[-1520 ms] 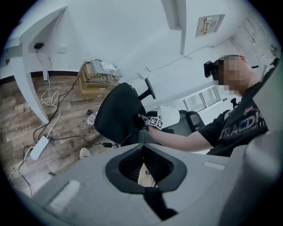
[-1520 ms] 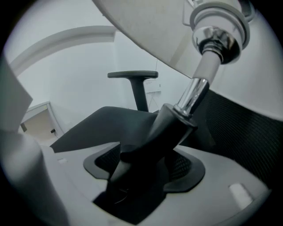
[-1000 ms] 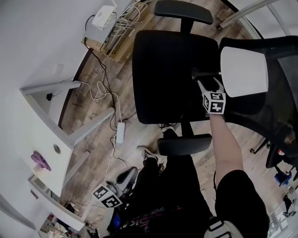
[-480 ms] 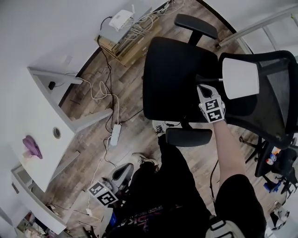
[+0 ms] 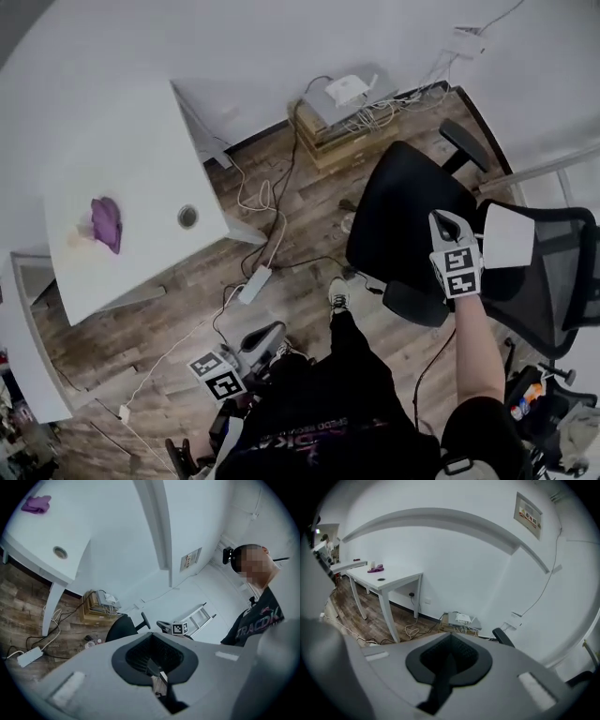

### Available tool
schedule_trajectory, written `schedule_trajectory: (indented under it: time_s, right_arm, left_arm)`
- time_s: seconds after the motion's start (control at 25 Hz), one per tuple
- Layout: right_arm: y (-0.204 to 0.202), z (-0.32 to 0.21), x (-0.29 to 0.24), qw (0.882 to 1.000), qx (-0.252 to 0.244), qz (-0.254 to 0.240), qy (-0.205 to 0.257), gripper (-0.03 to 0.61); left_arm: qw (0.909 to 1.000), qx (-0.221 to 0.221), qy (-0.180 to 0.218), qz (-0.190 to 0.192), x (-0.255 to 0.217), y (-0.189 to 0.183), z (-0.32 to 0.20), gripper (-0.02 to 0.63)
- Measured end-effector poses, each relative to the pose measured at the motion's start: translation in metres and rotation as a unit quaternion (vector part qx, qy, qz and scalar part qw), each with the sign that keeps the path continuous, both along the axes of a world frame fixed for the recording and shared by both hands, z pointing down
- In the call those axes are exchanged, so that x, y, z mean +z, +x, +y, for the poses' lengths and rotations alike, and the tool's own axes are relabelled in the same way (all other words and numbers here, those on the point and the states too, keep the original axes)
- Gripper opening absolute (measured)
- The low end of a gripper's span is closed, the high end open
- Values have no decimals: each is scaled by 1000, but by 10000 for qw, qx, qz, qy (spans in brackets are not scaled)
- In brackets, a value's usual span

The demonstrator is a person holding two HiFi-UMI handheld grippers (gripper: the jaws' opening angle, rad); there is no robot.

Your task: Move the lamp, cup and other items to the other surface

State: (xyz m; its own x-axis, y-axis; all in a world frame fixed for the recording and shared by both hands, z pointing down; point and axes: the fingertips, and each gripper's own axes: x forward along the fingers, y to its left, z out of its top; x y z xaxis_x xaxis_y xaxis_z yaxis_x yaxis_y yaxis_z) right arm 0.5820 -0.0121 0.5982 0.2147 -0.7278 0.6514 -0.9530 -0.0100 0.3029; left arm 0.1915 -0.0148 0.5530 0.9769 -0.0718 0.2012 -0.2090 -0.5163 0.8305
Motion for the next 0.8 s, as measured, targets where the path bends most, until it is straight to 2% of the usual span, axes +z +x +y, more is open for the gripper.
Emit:
schedule_trajectory:
  time_s: [0.24,0.44,0.52,0.64,0.8]
  right_arm:
    - [-99,-41,-74,9968,-727,109,308,0]
    - [-203,-78,-103,9850,-1588,-234,633,2]
    - [-246,-85,-108,9774,-1910,-546,724,2]
    - [-312,-87,-106,9625,-2243,-1318,767,2]
    - [-393,-79,-101,9337,-2426,-2531,733,2]
  left_arm:
    - [9978,-502,178,388,-24,-50,-21,-2]
    - [9927,-927,443,625,-40,-96,-35,-2]
    - [9909,-1086,525,590,-48,-114,-37,-2]
    - [9876,-1313,658,559,-55,-143,-36,-2]
    - [9816,-1585,848,645,-59,-182,-33,-2]
